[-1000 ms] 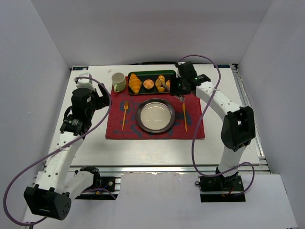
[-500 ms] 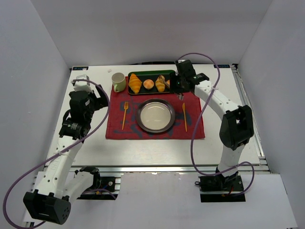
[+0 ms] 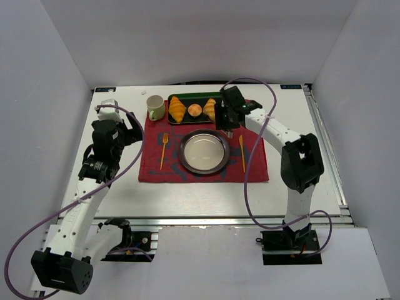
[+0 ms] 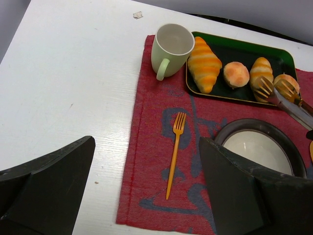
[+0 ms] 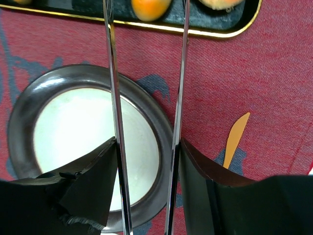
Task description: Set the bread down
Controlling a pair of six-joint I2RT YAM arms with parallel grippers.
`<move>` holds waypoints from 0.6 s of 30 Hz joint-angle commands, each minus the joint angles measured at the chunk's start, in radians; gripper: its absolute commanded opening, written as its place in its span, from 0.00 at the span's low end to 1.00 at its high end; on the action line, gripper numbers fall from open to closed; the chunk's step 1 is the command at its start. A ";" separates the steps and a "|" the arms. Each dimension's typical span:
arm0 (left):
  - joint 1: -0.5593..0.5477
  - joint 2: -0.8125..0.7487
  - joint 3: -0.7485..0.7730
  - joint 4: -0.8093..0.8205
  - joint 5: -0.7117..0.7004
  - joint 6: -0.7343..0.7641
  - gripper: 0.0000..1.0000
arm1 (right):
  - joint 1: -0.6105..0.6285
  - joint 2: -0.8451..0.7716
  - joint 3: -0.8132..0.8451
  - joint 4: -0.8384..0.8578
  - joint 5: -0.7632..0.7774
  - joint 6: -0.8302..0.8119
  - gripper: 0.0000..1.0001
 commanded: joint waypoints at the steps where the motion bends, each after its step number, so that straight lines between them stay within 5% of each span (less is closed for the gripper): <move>1: -0.003 -0.014 0.008 -0.001 0.011 0.011 0.98 | -0.001 -0.001 -0.007 0.038 0.031 0.022 0.55; 12: -0.003 -0.008 0.017 -0.022 -0.004 0.027 0.98 | -0.001 0.079 0.028 0.024 0.051 0.021 0.51; 18: -0.001 -0.008 0.012 -0.019 -0.006 0.028 0.98 | -0.002 0.108 0.042 0.018 0.066 0.018 0.34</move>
